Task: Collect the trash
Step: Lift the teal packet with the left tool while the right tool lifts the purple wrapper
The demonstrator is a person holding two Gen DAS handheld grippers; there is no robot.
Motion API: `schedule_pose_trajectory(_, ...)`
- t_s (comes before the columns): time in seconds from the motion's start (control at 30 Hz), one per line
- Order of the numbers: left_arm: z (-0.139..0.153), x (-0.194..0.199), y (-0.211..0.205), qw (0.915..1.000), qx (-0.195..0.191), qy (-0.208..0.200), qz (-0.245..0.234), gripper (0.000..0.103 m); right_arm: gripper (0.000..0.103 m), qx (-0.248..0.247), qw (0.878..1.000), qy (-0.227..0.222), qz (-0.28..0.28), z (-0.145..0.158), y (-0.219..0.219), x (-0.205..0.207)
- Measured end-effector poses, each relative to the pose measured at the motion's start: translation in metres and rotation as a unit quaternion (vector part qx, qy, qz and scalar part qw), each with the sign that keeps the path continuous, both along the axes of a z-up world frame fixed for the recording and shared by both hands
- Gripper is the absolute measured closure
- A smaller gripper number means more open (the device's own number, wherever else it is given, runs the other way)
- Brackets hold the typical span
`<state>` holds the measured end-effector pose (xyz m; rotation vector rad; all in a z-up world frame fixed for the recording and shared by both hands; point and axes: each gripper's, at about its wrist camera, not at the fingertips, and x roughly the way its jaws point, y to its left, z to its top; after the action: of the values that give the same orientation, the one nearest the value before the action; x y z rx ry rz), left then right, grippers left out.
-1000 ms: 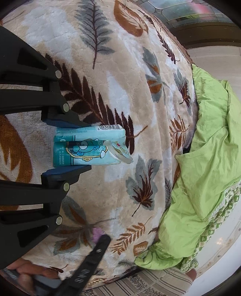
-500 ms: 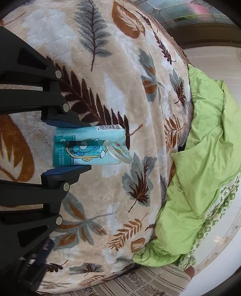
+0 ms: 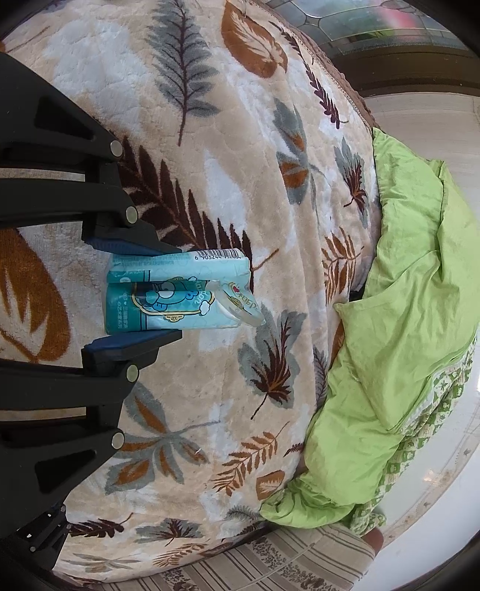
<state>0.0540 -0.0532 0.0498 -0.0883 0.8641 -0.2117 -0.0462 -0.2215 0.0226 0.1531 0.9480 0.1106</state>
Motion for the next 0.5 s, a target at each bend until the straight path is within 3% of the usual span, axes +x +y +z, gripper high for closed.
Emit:
schedule_pose_trajectory(0.23, 0.009, -0.019, 0.000, 0.9995, 0.016, -0.027, 0.002, 0.069, 0.077, -0.011, 0.999, -0.046, -0.013, 0.022, 0.002, -0.024)
schedule_pose_trajectory(0.5, 0.025, -0.070, -0.019, 0.9966, 0.040, -0.061, -0.037, 0.069, 0.077, -0.009, 0.996, -0.075, -0.038, 0.044, -0.009, -0.071)
